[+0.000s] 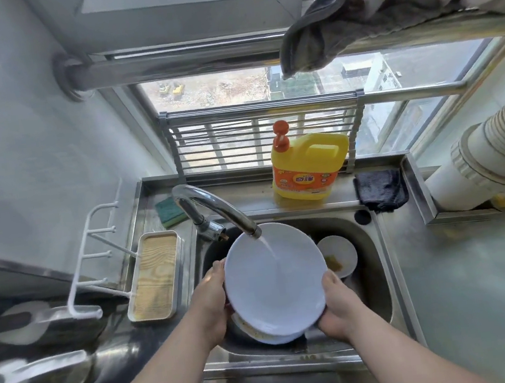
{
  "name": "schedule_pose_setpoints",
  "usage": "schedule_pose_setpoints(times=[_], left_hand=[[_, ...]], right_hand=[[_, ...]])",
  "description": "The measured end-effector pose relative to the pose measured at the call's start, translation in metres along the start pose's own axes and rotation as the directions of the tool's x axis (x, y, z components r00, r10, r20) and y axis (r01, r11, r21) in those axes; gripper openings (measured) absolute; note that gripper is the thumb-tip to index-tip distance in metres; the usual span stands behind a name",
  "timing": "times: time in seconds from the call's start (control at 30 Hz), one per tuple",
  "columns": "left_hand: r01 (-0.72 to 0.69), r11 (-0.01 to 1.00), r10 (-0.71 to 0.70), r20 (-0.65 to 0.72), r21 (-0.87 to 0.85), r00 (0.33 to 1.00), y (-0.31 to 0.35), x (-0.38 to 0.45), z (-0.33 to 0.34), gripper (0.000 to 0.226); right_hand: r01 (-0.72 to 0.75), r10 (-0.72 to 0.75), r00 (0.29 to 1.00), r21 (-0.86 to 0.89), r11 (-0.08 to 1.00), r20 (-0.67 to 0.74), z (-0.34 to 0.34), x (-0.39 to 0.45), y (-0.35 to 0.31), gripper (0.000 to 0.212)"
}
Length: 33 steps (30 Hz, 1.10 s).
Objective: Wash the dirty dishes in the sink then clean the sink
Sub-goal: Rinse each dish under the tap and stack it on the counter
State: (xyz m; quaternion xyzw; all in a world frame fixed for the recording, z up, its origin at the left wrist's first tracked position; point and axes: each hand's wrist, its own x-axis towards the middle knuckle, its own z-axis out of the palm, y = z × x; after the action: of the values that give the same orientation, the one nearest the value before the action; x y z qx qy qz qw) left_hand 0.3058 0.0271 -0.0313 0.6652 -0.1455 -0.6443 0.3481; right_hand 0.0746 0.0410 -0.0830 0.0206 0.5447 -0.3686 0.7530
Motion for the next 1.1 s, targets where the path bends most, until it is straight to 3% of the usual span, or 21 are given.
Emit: schedule_pose_setpoints(times=[0.13,0.33,0.47,0.57,0.6,0.67,0.73,0.77,0.83,0.93,1.03,1.1], left_hand=[[0.048,0.998,-0.048,0.002,0.034,0.999,-0.004,0.002,-0.006,0.036],[0.222,0.975,-0.219,0.111,-0.016,0.969,-0.026,0.011,0.009,0.052],[0.184,0.98,-0.192,0.131,0.069,0.973,-0.04,0.011,0.021,0.046],[-0.003,0.956,-0.036,0.125,0.294,0.992,-0.043,0.01,0.02,0.067],[-0.107,0.902,0.05,0.146,0.417,0.988,-0.041,0.009,0.017,0.073],[-0.347,0.654,0.222,0.269,0.672,0.937,-0.034,0.006,0.008,0.062],[-0.516,0.384,0.343,0.401,0.766,0.85,-0.024,0.004,-0.003,0.041],[-0.555,0.338,0.372,0.434,0.76,0.82,-0.019,0.005,-0.007,0.035],[-0.55,0.448,0.352,0.427,0.704,0.833,-0.013,0.003,-0.011,0.027],[-0.394,0.764,0.232,0.351,0.511,0.907,-0.01,-0.003,-0.002,0.023],[-0.17,0.932,0.116,0.181,0.32,0.977,-0.016,-0.005,0.016,0.024],[-0.004,0.994,-0.006,0.092,0.106,0.996,-0.02,-0.004,0.028,0.026]], right_hand=[[0.048,-0.047,0.998,0.055,0.997,-0.031,0.008,0.004,-0.007,0.017],[0.236,-0.235,0.972,-0.164,0.958,0.029,0.004,-0.024,-0.055,0.033],[0.277,-0.285,0.959,-0.279,0.92,0.014,-0.005,-0.033,-0.086,0.035],[0.177,-0.21,0.974,-0.3,0.937,-0.081,-0.019,-0.03,-0.092,0.031],[0.129,-0.17,0.978,-0.292,0.948,-0.118,-0.022,-0.028,-0.091,0.029],[-0.011,-0.036,0.983,-0.25,0.968,-0.182,-0.028,-0.024,-0.086,0.033],[-0.198,0.155,0.956,-0.16,0.967,-0.248,-0.034,-0.018,-0.077,0.043],[-0.26,0.22,0.939,-0.126,0.957,-0.264,-0.036,-0.014,-0.072,0.047],[-0.299,0.263,0.931,-0.113,0.948,-0.253,-0.037,-0.008,-0.063,0.055],[-0.268,0.229,0.951,-0.185,0.946,-0.208,-0.03,-0.004,-0.054,0.061],[-0.223,0.156,0.967,-0.368,0.903,-0.203,-0.019,-0.006,-0.048,0.044],[-0.165,0.076,0.976,-0.46,0.872,-0.206,-0.016,-0.004,-0.045,0.036]])
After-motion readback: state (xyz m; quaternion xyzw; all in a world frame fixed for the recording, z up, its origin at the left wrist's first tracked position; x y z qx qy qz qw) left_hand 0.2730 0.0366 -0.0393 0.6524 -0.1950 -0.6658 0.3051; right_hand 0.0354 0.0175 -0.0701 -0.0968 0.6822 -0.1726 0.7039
